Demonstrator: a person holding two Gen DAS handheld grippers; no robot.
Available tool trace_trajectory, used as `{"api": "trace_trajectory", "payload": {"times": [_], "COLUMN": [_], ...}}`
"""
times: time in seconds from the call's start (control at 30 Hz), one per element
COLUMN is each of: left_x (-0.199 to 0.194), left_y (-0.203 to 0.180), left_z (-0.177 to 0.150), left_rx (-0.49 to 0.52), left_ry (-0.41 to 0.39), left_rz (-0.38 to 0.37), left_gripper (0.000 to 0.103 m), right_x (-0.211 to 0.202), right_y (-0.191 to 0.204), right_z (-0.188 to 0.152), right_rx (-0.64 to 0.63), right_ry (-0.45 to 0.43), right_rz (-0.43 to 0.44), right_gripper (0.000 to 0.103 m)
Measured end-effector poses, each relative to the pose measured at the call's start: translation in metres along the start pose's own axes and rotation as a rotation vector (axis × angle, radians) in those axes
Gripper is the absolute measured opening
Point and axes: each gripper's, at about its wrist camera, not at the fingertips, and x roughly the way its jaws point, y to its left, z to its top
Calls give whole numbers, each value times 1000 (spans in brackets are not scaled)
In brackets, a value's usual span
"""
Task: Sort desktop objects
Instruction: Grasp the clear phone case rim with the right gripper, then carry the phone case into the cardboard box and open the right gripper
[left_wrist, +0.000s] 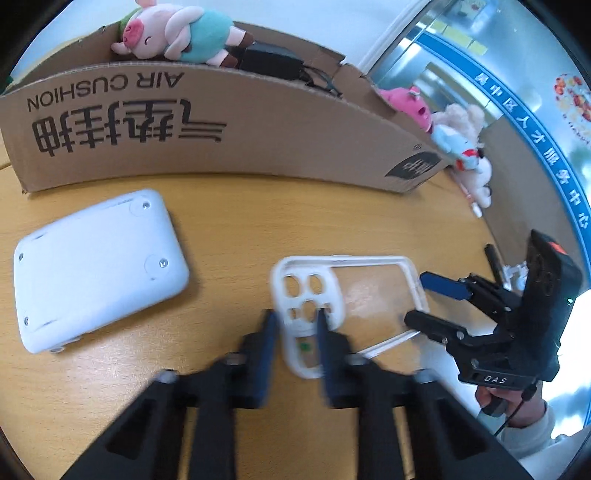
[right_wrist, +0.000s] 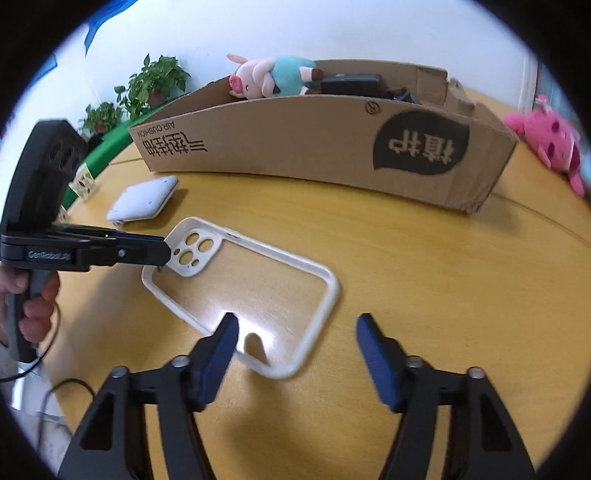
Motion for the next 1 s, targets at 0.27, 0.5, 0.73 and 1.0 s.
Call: {"api": "trace_trajectory", "payload": {"times": [0.27, 0.5, 0.73, 1.0], "left_x": [-8, -62, -139, -209], "left_y": [-13, -50, -72, -72], "left_z": [4, 45, 103, 171], "left_rx": [33, 128, 209, 259], "left_ry": [-49, -222, -424, -580], "left_rz": [48, 35, 41, 121], "left_gripper": [5, 5, 5, 5], "right_x": [-5, -58, -121, -135], "right_y": [-5, -13, -6, 4], "right_z": [0, 34, 118, 212], "right_rx": [7, 63, -24, -72], "right_ry": [-16, -215, -446, -576], "right_rz": [-95, -115, -155, -117], "right_gripper": [20, 18, 18, 18]}}
